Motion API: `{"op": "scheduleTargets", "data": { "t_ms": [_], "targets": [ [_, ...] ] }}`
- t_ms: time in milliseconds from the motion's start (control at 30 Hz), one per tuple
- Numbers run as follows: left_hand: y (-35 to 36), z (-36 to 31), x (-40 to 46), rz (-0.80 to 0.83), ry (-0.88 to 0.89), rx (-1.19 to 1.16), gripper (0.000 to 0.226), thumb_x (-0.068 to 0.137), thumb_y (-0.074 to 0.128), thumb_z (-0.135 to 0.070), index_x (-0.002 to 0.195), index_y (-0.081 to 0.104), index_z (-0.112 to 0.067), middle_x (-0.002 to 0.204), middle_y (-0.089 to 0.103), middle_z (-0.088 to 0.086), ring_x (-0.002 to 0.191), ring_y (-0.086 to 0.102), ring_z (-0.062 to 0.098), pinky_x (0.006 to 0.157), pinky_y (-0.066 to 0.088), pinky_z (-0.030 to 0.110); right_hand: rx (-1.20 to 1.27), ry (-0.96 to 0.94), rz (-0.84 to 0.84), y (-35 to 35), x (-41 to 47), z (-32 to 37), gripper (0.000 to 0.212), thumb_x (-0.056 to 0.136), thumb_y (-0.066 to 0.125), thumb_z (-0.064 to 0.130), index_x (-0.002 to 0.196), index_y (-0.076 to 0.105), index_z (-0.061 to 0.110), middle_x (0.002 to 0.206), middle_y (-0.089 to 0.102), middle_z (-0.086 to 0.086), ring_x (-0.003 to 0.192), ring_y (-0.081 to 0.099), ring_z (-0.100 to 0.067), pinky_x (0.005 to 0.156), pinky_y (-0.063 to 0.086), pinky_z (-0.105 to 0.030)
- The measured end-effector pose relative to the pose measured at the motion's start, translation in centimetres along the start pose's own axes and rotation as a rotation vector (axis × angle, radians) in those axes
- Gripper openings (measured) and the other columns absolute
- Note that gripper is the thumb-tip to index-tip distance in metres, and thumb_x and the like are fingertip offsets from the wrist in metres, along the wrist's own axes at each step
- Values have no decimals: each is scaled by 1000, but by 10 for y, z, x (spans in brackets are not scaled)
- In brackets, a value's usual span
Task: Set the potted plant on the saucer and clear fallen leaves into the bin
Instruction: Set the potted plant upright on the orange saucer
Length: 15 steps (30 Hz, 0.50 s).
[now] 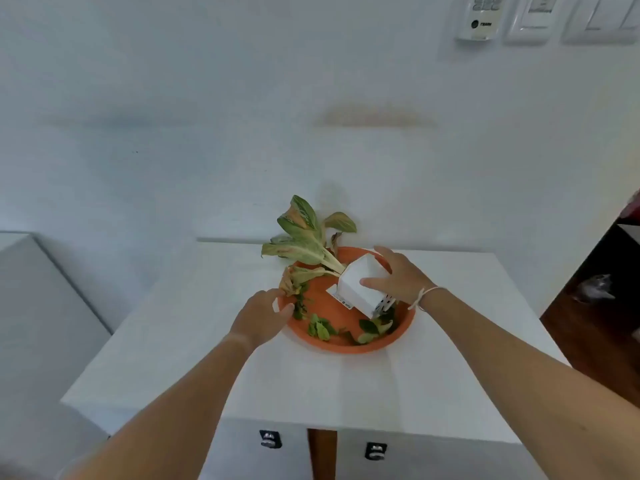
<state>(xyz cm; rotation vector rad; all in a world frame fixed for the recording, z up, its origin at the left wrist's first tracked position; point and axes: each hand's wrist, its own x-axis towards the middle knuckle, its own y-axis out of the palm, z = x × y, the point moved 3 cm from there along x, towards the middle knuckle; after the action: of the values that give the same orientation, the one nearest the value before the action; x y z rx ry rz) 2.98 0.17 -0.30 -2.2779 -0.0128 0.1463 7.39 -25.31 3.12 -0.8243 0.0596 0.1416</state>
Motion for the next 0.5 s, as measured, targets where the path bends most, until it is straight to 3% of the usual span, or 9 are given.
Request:
{"op": "scheduleTargets", "data": {
  "t_ms": [133, 267, 500],
  "targets": [
    [-6, 19, 21, 32, -4, -37, 43, 89, 54, -36, 129, 55, -19, 129, 56, 7, 117, 54, 22, 97, 41, 28, -21, 73, 45, 11, 17, 10, 94, 72, 72, 47, 148, 20, 30, 149, 36, -6, 133, 40, -27, 106, 38, -40],
    [-4, 34, 32, 78, -7, -118, 45, 88, 57, -35, 130, 55, -19, 127, 57, 6, 115, 56, 22, 90, 42, 23, -44, 113, 66, 19, 29, 11, 91, 74, 73, 43, 147, 22, 25, 146, 41, -5, 131, 41, -26, 104, 37, -37],
    [9, 43, 34, 105, -68, -375, 40, 87, 62, -25, 126, 59, -16, 94, 63, 1, 92, 56, 17, 90, 49, 34, 0, 153, -28, 10, 31, 6, 81, 70, 75, 44, 135, 33, 20, 120, 51, -6, 103, 51, -24, 86, 48, -35]
  ]
}}
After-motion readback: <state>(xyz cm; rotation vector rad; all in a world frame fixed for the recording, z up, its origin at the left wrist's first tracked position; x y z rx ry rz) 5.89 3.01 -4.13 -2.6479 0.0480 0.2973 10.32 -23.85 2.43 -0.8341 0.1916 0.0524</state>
